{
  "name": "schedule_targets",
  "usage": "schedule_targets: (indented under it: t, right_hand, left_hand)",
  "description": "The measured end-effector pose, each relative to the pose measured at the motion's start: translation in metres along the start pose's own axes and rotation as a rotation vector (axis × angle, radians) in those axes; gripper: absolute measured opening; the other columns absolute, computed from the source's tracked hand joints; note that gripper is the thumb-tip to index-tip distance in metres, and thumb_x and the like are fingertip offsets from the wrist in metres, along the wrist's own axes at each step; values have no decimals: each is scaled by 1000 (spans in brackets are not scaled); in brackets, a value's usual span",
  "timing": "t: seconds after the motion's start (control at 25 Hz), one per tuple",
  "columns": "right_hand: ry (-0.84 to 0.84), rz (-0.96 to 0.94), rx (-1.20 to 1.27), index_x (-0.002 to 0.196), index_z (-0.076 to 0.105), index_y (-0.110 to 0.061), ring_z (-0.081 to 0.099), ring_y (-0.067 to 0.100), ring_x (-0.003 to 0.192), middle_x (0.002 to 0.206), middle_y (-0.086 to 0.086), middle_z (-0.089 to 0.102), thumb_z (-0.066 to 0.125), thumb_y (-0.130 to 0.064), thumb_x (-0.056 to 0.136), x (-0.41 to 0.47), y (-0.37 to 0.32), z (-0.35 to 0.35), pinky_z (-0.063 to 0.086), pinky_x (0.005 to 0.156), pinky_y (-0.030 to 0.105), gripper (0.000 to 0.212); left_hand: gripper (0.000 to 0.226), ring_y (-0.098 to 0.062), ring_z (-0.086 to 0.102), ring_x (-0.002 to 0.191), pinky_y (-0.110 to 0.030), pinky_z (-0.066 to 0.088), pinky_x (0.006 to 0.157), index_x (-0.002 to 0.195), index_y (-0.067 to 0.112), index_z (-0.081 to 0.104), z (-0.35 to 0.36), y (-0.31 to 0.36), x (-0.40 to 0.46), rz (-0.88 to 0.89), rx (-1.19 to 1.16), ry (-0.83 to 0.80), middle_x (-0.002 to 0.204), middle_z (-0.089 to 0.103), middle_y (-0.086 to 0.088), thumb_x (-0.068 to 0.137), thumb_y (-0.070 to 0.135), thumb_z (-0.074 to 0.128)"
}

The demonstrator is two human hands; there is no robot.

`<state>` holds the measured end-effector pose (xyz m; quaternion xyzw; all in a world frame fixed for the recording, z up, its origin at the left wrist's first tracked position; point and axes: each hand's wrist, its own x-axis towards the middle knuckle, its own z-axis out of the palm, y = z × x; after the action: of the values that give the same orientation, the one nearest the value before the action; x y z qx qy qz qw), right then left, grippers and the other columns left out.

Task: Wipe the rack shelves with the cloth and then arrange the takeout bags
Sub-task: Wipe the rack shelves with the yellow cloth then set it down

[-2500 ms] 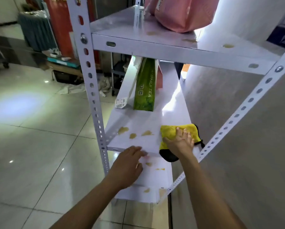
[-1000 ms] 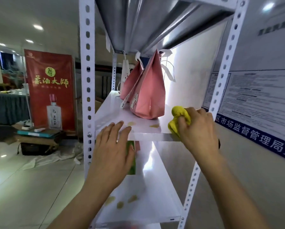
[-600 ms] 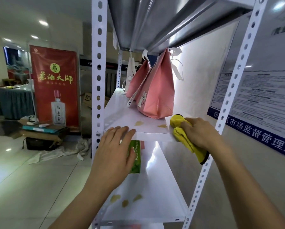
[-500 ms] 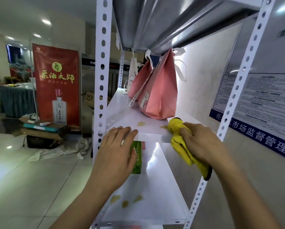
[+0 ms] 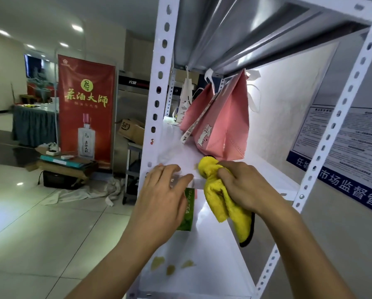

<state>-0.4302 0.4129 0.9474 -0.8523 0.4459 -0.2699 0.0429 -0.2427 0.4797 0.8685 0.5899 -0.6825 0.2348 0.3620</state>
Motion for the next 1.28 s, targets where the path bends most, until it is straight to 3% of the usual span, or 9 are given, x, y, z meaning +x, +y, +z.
schedule_targets:
  t: [0.16, 0.36, 0.56, 0.68, 0.76, 0.84, 0.96, 1.08, 1.28]
  right_hand:
    - [-120, -71, -3, 105, 67, -17, 59, 30, 106, 112, 11, 67, 39, -30, 102, 35, -19, 10, 46, 95, 40, 31]
    - [-261, 23, -12, 122, 65, -26, 52, 28, 122, 134, 8, 60, 34, -40, 103, 70, -29, 20, 40, 107, 38, 39]
    - [-170, -99, 64, 81, 59, -16, 60, 27, 91, 92, 9, 66, 36, -37, 98, 50, -20, 26, 50, 86, 40, 36]
    - [-168, -71, 89, 74, 54, -17, 58, 28, 88, 88, 9, 63, 37, -34, 99, 58, -24, 23, 46, 81, 37, 35]
    - [-246, 16, 67, 85, 61, -25, 57, 25, 103, 108, 5, 65, 38, -41, 101, 72, -31, 23, 45, 93, 34, 31]
    - [-302, 62, 60, 118, 65, -29, 55, 25, 120, 133, 4, 61, 41, -59, 96, 75, -32, 28, 42, 106, 37, 44]
    - [-210, 31, 2, 139, 55, -32, 50, 25, 130, 147, 3, 52, 43, -58, 96, 55, -15, 29, 38, 109, 35, 51]
    - [-98, 53, 50, 127, 63, -31, 55, 24, 121, 136, 4, 61, 43, -43, 101, 34, 12, 14, 38, 95, 29, 35]
    - [-10, 264, 10, 116, 68, -30, 60, 27, 105, 118, 7, 69, 41, -44, 100, 5, 65, -16, 43, 87, 34, 34]
  left_hand:
    - [39, -25, 58, 93, -34, 45, 84, 116, 14, 60, -8, 3, -1, -54, -100, 52, 103, 63, -4, 88, 19, 34]
    - [32, -23, 54, 92, -33, 43, 81, 109, 12, 57, -9, 8, -3, -101, -190, 83, 98, 61, -4, 89, 18, 32]
    - [24, -13, 42, 75, -24, 28, 66, 101, 15, 50, -8, 9, -6, -171, -320, 138, 84, 54, 2, 89, 21, 31]
    - [24, -15, 46, 78, -23, 29, 67, 100, 14, 51, -8, 10, -5, -179, -318, 158, 85, 55, 1, 89, 20, 31]
    - [23, -18, 47, 81, -25, 33, 70, 98, 11, 52, -6, 11, -4, -166, -313, 171, 87, 56, -2, 90, 18, 32]
    - [21, -18, 46, 81, -28, 37, 72, 97, 10, 53, -3, 10, -5, -158, -326, 184, 87, 56, -3, 90, 16, 34]
    - [18, -20, 50, 84, -31, 41, 74, 99, 12, 53, 1, 8, -5, -149, -316, 183, 91, 58, -3, 90, 14, 38]
    - [17, -19, 54, 89, -36, 47, 74, 105, 17, 52, 4, 4, -4, -192, -307, 164, 98, 61, -1, 90, 17, 43]
    - [21, -18, 52, 88, -34, 48, 74, 109, 19, 53, 9, 6, -3, -182, -252, 206, 96, 58, 1, 91, 22, 44]
